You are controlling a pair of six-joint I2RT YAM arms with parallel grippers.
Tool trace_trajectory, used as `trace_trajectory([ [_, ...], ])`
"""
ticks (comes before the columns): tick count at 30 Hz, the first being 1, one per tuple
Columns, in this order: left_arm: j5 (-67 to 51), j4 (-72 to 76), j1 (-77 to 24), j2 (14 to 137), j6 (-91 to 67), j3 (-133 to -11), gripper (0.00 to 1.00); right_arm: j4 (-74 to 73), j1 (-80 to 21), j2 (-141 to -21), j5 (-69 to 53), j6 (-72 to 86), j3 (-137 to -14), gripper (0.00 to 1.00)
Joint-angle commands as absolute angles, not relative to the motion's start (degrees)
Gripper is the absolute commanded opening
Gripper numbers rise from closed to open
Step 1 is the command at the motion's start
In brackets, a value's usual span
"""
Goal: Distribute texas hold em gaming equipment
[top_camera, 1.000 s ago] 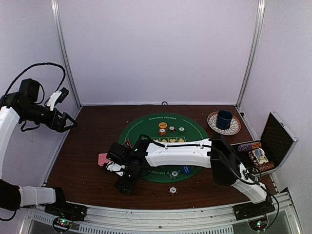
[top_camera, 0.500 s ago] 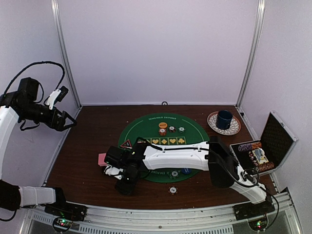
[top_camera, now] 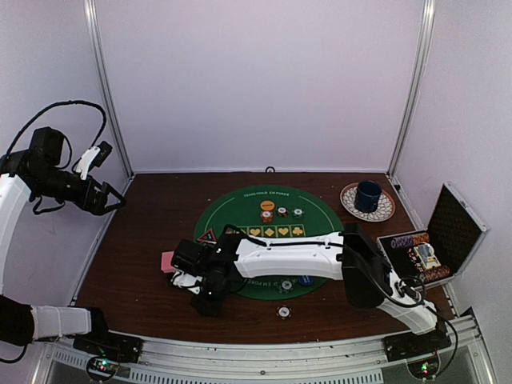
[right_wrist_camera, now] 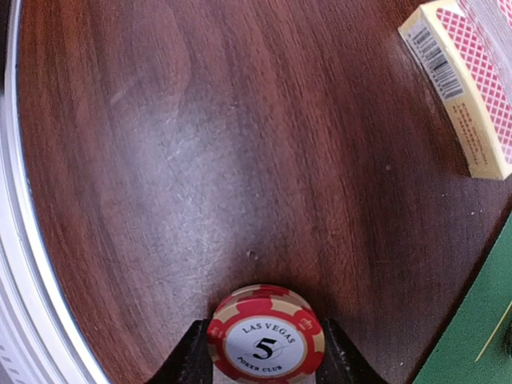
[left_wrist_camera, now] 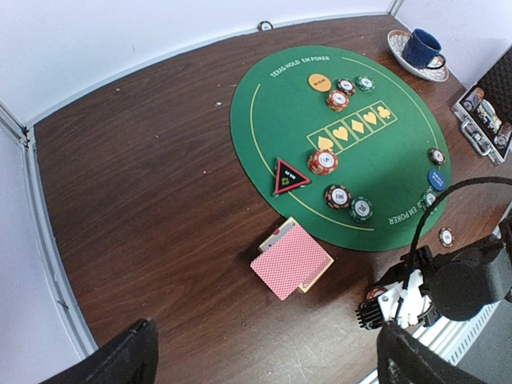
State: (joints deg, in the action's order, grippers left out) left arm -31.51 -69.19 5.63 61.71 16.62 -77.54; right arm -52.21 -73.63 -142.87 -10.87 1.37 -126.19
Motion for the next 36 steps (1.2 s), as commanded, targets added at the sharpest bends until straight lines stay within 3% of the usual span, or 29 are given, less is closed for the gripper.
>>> trace_trajectory([
  [1, -31.93, -69.59, 5.74, 61.52, 17.22, -78.62, 0.97, -52.84, -73.75, -139.08, -9.79, 1.26, -127.99, 0.29],
  [7, -31.69, -69.52, 5.78, 61.96, 17.81, -78.23, 0.97, -52.04, -72.1, -135.06, -9.59, 2.72, -126.31, 0.19],
  [14, -31.21, -68.98, 5.73, 62.05, 18.55, -76.99, 0.98, -46.96, -68.5, -126.21, -9.63, 6.31, -113.85, 0.13],
  [24, -31.38, -68.29, 5.74, 62.28, 19.56, -75.67, 0.98, -41.09, -61.36, -116.9, -5.28, 10.24, -92.38, 0.12],
  [36, -31.91, -68.29, 5.75, 62.33, 19.6, -75.85, 0.98, -39.73, -60.73, -117.84, -4.24, 11.16, -86.94, 0.1],
])
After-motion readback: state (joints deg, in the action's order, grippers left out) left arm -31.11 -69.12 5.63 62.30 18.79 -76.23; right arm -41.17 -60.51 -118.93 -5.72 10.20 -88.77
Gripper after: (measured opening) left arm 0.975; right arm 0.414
